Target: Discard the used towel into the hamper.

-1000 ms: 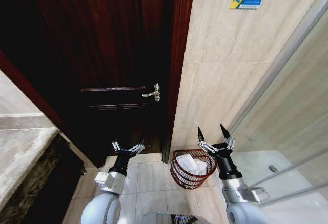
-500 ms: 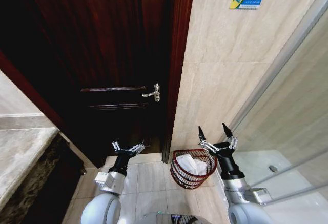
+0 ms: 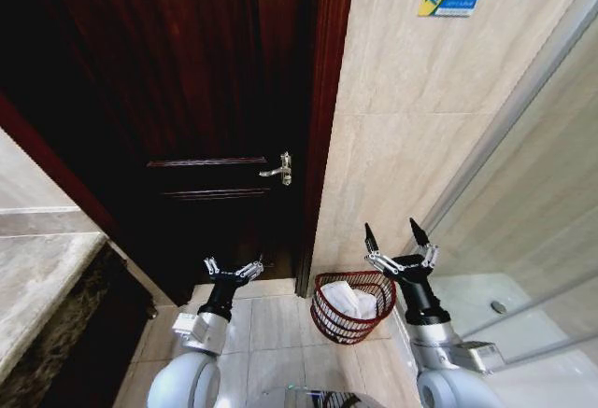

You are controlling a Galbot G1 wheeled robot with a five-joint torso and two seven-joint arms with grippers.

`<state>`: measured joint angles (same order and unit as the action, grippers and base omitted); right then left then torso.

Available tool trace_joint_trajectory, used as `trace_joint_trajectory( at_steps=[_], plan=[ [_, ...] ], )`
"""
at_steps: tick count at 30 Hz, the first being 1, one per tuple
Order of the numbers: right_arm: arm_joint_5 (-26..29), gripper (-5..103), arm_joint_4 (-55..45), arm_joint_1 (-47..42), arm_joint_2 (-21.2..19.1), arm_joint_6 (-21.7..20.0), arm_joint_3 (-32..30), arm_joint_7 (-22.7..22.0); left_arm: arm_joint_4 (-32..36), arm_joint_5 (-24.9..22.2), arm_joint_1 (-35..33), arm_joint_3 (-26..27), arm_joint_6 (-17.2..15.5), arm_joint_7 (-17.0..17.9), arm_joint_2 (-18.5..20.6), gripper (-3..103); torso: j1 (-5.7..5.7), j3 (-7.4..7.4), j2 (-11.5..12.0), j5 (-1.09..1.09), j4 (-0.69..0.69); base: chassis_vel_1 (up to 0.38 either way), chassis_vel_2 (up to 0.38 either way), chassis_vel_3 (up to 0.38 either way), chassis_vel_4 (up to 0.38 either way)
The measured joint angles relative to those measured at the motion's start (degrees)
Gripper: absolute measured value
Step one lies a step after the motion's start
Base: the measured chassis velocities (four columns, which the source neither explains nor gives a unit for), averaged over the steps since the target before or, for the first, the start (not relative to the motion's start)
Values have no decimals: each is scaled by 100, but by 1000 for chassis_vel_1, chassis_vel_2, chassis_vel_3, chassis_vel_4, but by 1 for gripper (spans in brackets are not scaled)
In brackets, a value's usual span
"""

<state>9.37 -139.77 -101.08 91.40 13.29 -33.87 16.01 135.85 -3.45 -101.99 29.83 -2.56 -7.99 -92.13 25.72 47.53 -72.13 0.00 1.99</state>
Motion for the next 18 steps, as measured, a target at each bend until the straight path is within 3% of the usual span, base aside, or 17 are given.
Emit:
trace_joint_trajectory(
  at_steps=[8,18],
  plan=[
    [33,100,8,-22,6,87,3,29,0,0,0,0,0,0,0,100,2,1,1,0,0,46,-36,-45,33],
    [74,100,-2,-39,8,81,-9,27,0,0,-1,0,0,0,0,100,-2,-1,0,-1,0,143,-140,-130,128]
  ],
)
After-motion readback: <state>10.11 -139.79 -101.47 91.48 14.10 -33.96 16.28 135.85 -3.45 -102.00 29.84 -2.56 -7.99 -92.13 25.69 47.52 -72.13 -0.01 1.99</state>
